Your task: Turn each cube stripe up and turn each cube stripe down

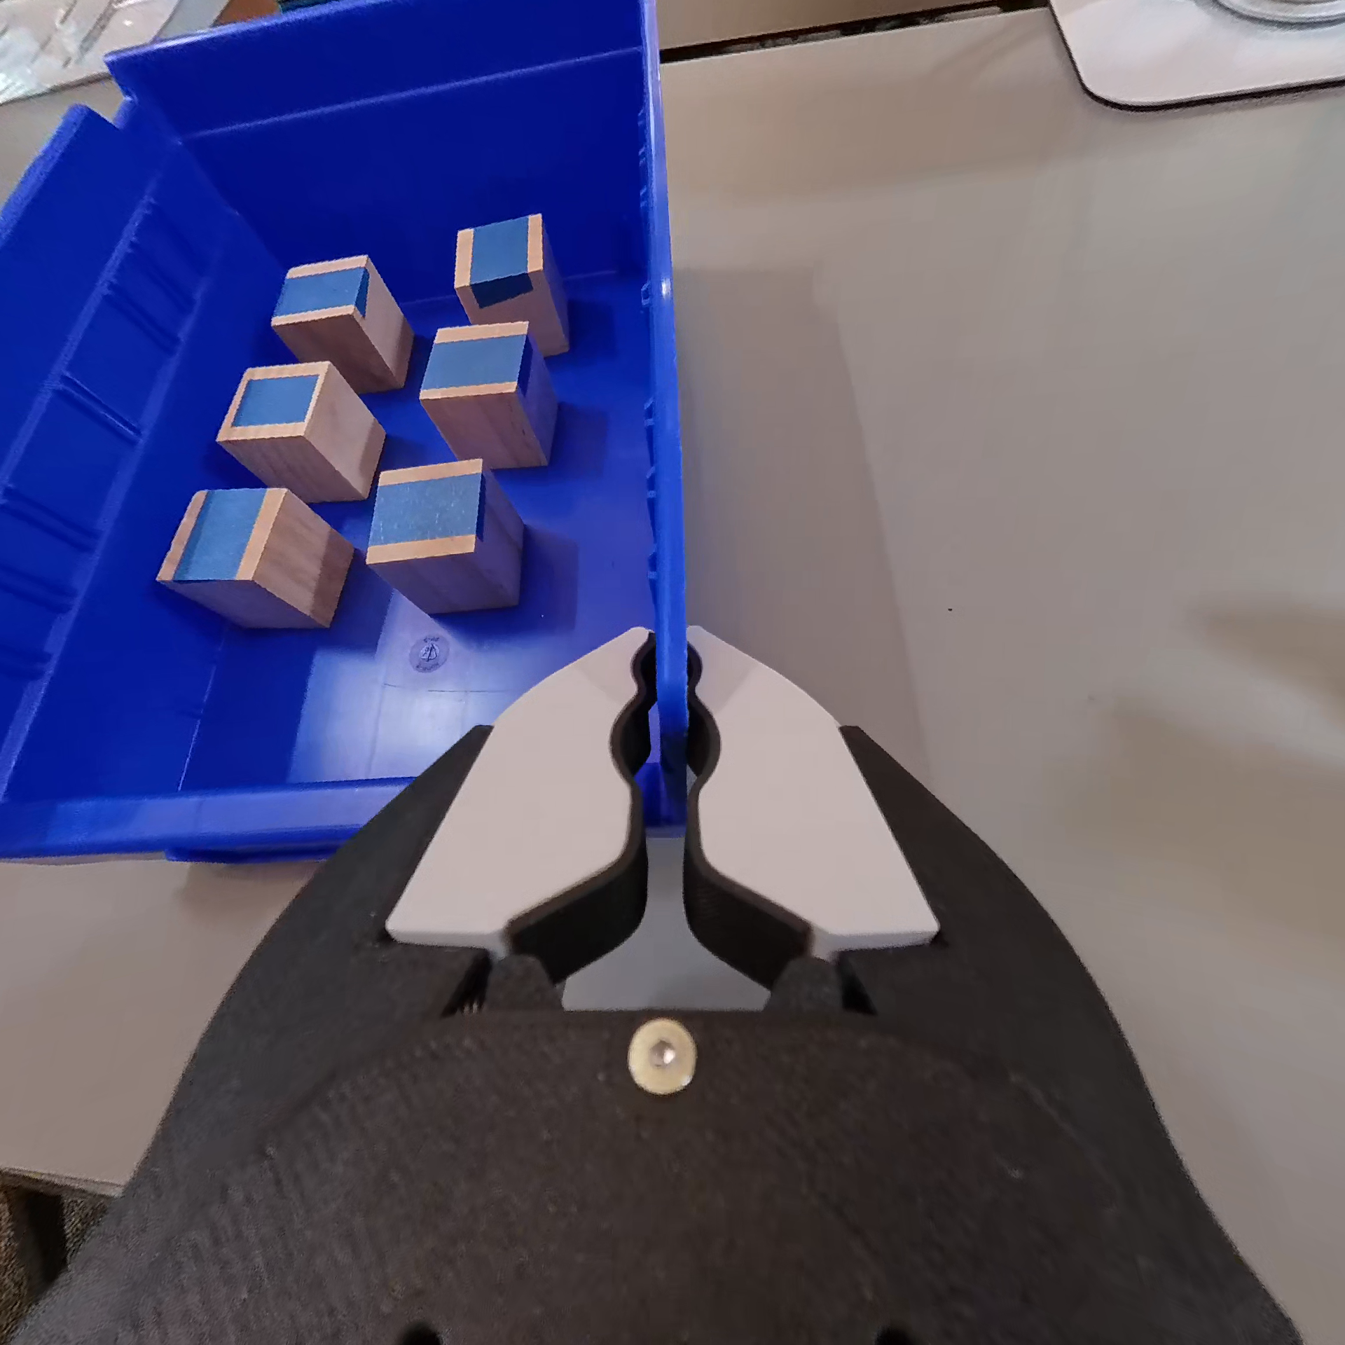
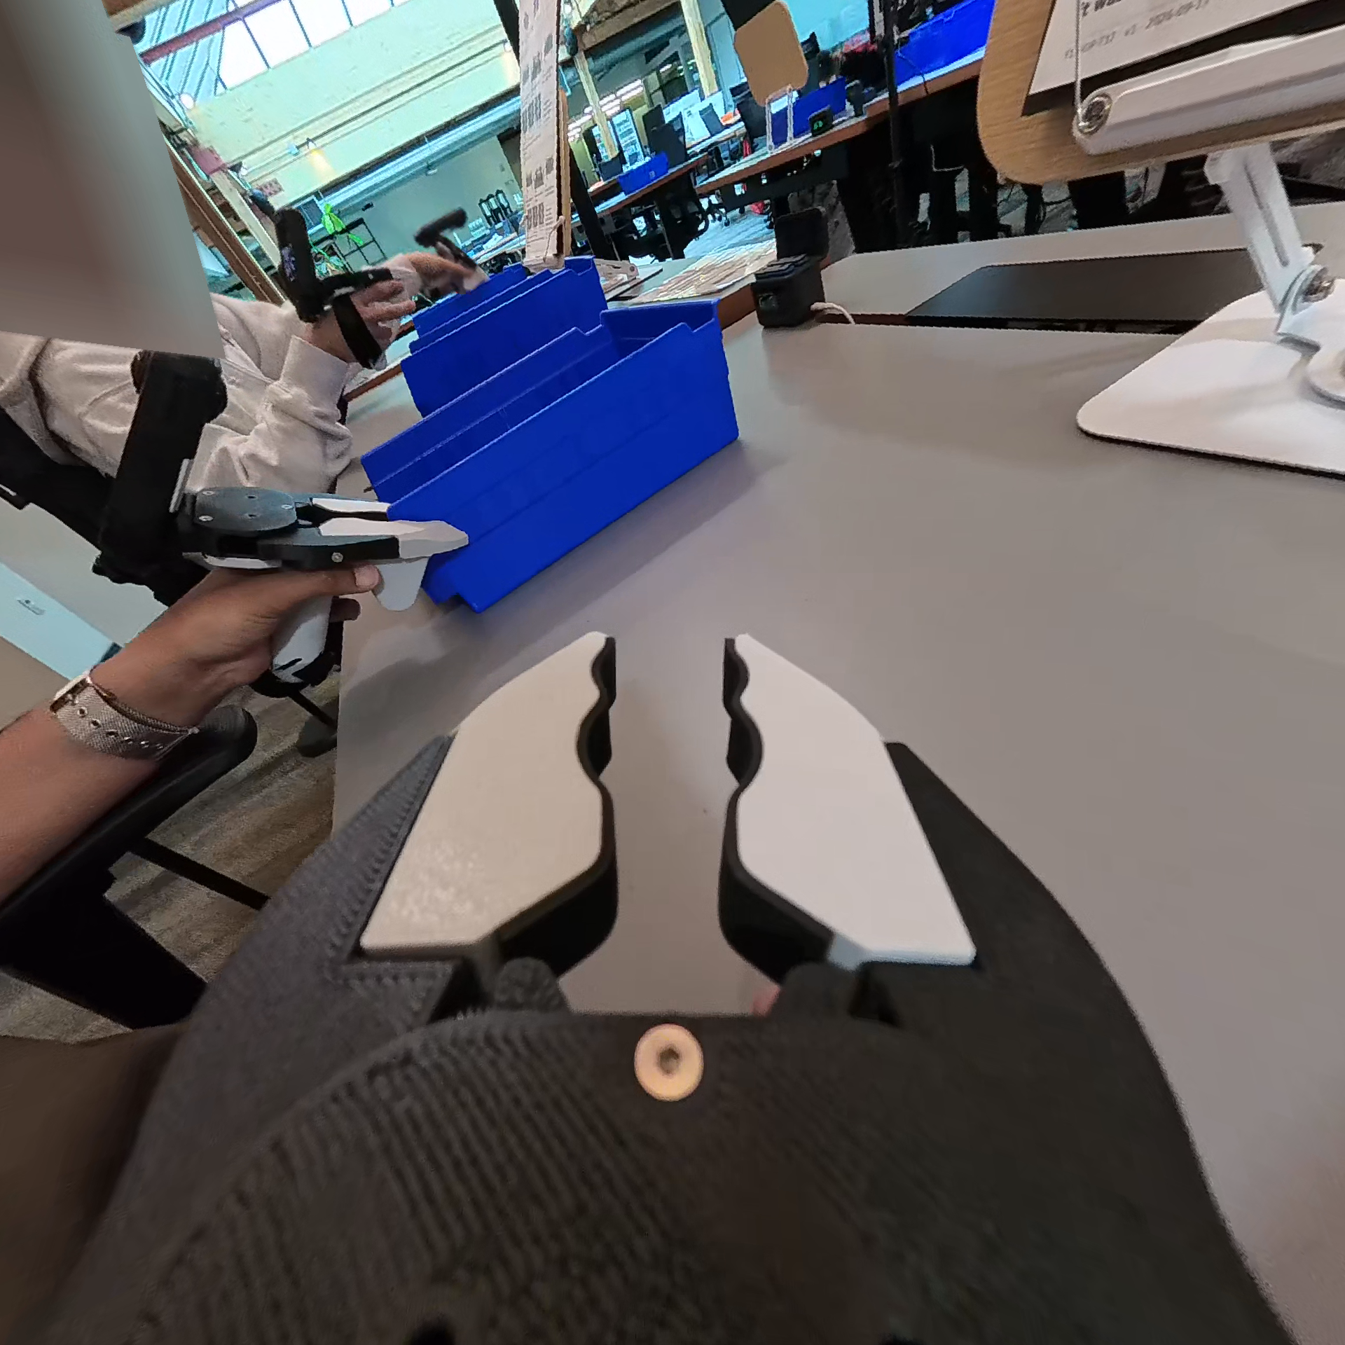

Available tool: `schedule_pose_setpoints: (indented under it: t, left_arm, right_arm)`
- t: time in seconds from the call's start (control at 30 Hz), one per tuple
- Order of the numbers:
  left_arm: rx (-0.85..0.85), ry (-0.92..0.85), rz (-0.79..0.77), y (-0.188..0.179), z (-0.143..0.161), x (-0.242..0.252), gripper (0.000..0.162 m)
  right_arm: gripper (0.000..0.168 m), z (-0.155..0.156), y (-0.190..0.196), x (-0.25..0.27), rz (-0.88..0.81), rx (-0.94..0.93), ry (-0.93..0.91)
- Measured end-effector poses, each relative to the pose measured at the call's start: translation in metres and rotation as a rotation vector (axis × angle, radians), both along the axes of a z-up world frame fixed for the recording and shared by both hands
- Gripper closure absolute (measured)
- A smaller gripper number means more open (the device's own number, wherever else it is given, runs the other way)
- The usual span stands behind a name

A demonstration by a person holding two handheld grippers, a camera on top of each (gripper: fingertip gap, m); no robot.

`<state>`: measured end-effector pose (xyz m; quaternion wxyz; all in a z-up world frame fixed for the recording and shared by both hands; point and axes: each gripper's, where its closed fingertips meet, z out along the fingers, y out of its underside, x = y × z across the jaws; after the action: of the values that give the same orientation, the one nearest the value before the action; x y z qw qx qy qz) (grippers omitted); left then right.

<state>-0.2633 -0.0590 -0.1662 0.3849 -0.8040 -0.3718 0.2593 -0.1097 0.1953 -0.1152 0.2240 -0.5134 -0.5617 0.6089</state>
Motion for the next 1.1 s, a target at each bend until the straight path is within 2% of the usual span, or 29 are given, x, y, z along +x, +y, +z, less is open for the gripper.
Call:
schedule_pose_setpoints:
  t: [0.47,0.5,0.6,0.67,0.77,0.87,0.93,1.0,1.07,1.1]
  left_arm:
    - [0.015,-0.011,-0.057,-0.001,-0.001,0.002,0.156]
    - [0.016,-0.032,-0.081,0.001,-0.002,0.004,0.153]
    - [-0.028,-0.110,-0.167,-0.001,-0.012,0.011,0.130]
    - [-0.052,-0.178,-0.203,-0.007,-0.015,0.017,0.129]
    - [-0.035,-0.195,-0.294,-0.014,0.004,0.027,0.131]
    - [0.077,-0.149,-0.349,-0.020,0.047,0.032,0.134]
    - [0.138,-0.111,-0.324,-0.029,0.073,0.021,0.130]
    - [0.174,-0.084,-0.184,-0.043,0.088,-0.010,0.115]
    - [0.199,-0.079,-0.005,-0.055,0.087,-0.047,0.102]
    - [0.175,-0.087,0.040,-0.056,0.078,-0.060,0.104]
  right_arm:
    - [0.140,-0.010,-0.002,-0.002,0.000,0.042,-0.045]
    - [0.140,-0.011,-0.002,-0.002,0.000,0.048,-0.047]
    - [0.140,-0.014,-0.003,-0.003,0.002,0.064,-0.060]
    - [0.140,-0.016,-0.003,-0.004,0.003,0.075,-0.069]
    - [0.140,-0.018,-0.004,-0.004,0.006,0.079,-0.075]
    - [0.140,-0.019,-0.005,-0.003,0.009,0.083,-0.079]
    - [0.140,-0.020,-0.006,-0.003,0.008,0.091,-0.082]
    - [0.140,-0.022,-0.005,-0.002,0.005,0.106,-0.087]
    - [0.140,-0.026,-0.002,-0.001,-0.007,0.131,-0.095]
    - [0.140,-0.028,0.000,0.000,-0.016,0.145,-0.099]
